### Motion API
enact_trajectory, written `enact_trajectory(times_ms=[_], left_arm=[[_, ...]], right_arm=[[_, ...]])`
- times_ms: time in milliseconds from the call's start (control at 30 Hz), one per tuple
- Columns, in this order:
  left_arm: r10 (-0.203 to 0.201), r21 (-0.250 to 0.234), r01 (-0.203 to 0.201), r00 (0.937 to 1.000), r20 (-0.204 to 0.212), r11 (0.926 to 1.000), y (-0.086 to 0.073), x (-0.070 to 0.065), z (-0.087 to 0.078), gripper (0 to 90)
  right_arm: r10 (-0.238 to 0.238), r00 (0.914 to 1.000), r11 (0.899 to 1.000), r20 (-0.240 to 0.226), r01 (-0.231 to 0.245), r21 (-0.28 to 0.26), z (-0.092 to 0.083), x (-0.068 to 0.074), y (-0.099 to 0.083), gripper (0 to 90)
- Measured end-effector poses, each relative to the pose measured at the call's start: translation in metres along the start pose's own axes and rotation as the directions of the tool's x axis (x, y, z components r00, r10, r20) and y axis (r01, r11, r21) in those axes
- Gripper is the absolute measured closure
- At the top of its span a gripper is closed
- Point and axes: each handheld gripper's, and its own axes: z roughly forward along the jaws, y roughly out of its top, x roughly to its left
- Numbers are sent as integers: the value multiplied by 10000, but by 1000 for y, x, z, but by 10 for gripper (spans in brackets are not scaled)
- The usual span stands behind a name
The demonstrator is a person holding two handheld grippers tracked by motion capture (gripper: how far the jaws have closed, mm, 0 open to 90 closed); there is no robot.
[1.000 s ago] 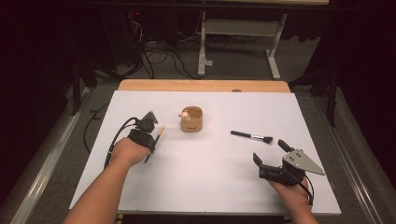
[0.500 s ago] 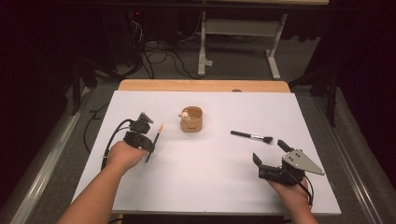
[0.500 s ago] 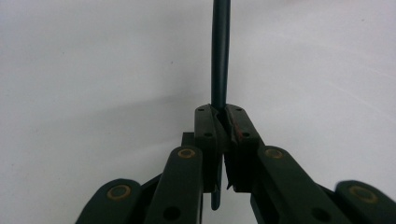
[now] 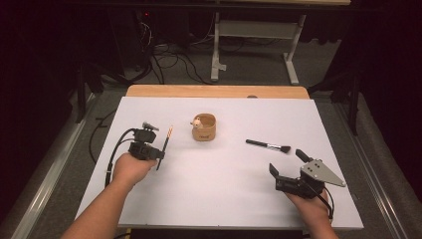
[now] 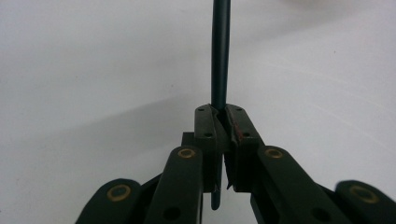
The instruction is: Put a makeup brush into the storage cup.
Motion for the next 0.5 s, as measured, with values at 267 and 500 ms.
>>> enact_trajectory(times_ms=[267, 500], left_arm=[[-1, -630, 8, 10000, 100, 9980, -6, 2, 3, 844], [73, -1392, -46, 9998, 185, 9902, -11, 3, 4, 844]], right_arm=[[-35, 10000, 10000, -12, 35, 0, 0, 0, 0, 37], [-55, 10000, 10000, -12, 55, 6, 0, 0, 0, 37]])
